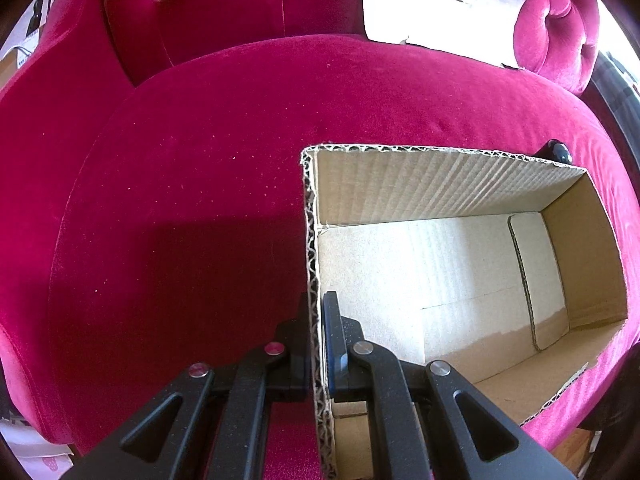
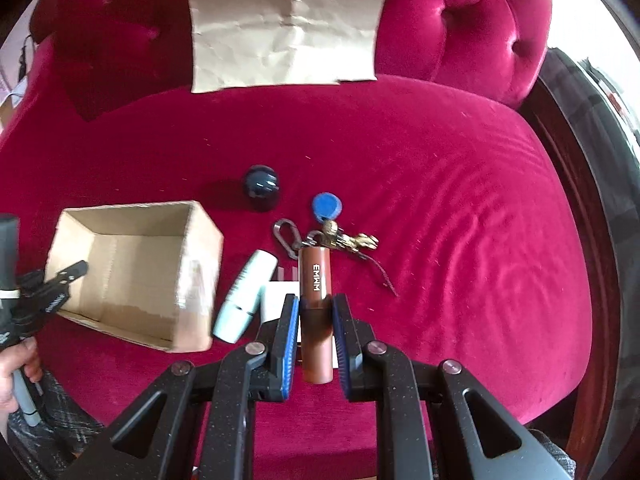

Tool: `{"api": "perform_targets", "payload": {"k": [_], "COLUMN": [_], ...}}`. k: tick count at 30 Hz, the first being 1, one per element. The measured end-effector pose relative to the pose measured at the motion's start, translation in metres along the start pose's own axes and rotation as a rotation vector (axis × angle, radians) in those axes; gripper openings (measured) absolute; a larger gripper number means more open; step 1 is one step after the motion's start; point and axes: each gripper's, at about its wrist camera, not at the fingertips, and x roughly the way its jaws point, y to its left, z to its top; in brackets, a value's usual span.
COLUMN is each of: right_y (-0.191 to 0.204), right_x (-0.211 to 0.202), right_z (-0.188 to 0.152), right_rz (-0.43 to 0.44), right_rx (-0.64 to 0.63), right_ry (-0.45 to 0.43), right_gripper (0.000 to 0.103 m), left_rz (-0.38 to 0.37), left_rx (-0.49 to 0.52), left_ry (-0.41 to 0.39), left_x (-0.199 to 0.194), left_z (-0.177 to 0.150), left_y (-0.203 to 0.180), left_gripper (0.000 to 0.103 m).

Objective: Organize rigid objects
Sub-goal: 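Carry the brown tube with the right tool over the box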

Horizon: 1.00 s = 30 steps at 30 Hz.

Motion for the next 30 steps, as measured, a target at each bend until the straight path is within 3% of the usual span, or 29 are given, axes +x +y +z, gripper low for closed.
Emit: {"api": "perform_targets", "payload": {"k": [14, 30], "right_y": [0.059, 0.114], "right_x": [-0.011, 0.014], "right_z": [0.015, 0.021], "right_rz": [0.087, 0.162], "right_rx": [-0.104, -0.172], "right_ry": [-0.022, -0.006], "right_gripper": [0.017, 0.017], "left_rz": [-0.003, 0.004], "left_rx": [-0.013, -0.017], "left_ry": [-0.002, 0.000], "left_x": [-0.002, -0.002], "left_z": [-0.001, 0.003], "left_y": [0.003, 0.003], "left_gripper": [0.005, 0.005]}}
